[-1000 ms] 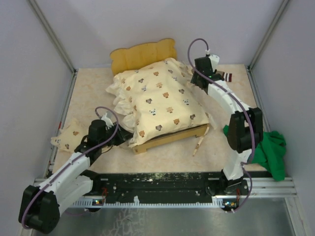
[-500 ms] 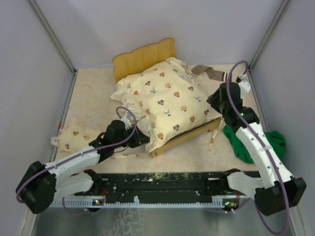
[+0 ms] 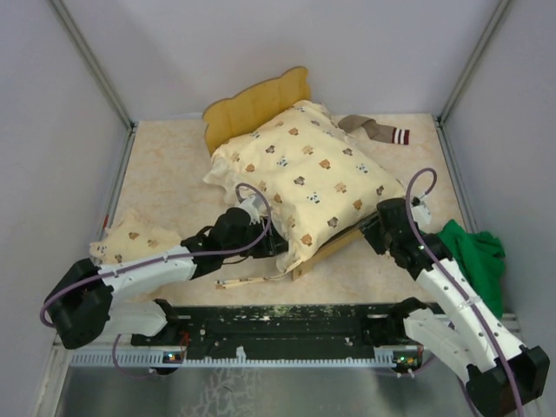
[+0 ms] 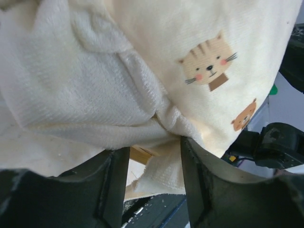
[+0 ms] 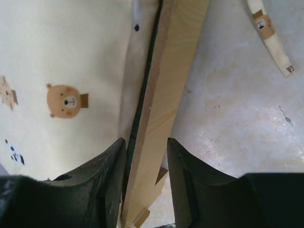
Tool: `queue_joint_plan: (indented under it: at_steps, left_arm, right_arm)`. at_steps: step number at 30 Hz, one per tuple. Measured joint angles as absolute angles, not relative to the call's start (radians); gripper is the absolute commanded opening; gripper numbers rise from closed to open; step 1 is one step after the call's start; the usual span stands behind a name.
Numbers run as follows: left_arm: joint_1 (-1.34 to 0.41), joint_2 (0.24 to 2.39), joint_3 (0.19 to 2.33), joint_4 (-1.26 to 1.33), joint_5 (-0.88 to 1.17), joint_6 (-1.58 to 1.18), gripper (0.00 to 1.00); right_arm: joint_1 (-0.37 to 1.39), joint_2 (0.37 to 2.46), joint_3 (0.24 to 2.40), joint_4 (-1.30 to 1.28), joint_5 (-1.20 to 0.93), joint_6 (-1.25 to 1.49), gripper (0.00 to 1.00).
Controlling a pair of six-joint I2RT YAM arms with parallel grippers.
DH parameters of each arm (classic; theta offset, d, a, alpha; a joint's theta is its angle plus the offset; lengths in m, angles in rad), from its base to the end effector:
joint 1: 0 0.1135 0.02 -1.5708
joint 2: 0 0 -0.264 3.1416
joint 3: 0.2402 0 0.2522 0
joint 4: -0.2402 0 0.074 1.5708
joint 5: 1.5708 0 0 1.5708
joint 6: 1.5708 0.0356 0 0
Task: Set up the pet bed
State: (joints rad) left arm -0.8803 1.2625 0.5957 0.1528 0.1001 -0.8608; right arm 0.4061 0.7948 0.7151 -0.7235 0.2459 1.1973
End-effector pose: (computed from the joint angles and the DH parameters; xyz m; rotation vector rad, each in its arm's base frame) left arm 0.1659 -0.2064 0.2069 0.0897 2.2986 -1.1007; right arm 0.1499 0.0550 0.2641 1.0333 2.1640 0.4891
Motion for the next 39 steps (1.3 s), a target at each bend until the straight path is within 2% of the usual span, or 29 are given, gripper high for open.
queue_joint_plan:
  at_steps: [8,14,19,23,27,39]
  left_arm:
    - [-0.876,1.153,0.68,-0.001,-0.053,-0.693,0.71]
    - [-0.813,1.103,0.802,-0.175,-0.179,-0.528,0.76]
    - [-0.604,1.065,0.877,-0.246,-0.183,-0.396,0.78]
    - [-0.445,1.062,0.923,-0.292,-0.186,-0.315,0.77]
    - [-0.42,1.06,0.934,-0.308,-0.155,-0.27,0.69]
    - [-0.419,1.02,0.777,-0.293,0.276,-0.186,0.63]
  right_arm:
    - [0.406,0.878,0.673,-0.662,0.283,1.285,0.35]
    - [0.406,0.987,0.661,-0.556,0.273,1.243,0.16]
    - [0.405,1.034,0.656,-0.452,0.243,1.088,0.04]
    - [0.403,1.095,0.69,-0.395,0.206,0.945,0.03]
    - [0.403,1.17,0.751,-0.38,0.168,0.832,0.03]
    - [0.361,1.317,0.911,-0.464,0.101,0.604,0.06]
